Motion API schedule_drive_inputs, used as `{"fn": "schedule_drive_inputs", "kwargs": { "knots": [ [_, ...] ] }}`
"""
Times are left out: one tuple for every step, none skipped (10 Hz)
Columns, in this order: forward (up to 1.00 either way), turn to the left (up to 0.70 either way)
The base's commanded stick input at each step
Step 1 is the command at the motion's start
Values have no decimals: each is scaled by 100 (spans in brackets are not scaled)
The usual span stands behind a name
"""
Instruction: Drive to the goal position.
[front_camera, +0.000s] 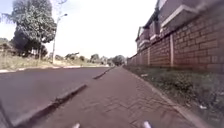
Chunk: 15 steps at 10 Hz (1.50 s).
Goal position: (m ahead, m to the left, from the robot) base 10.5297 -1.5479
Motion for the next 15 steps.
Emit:
{"fn": "schedule_drive_inputs", "kwargs": {
  "knots": [
    [67,0],
    [67,0],
    [67,0],
    [67,0],
    [67,0],
    [67,0],
    [67,0],
    [67,0],
    [67,0],
    [69,0],
    [70,0],
    [69,0],
    [41,0],
    [0,0],
    [0,0]
  ]
}}
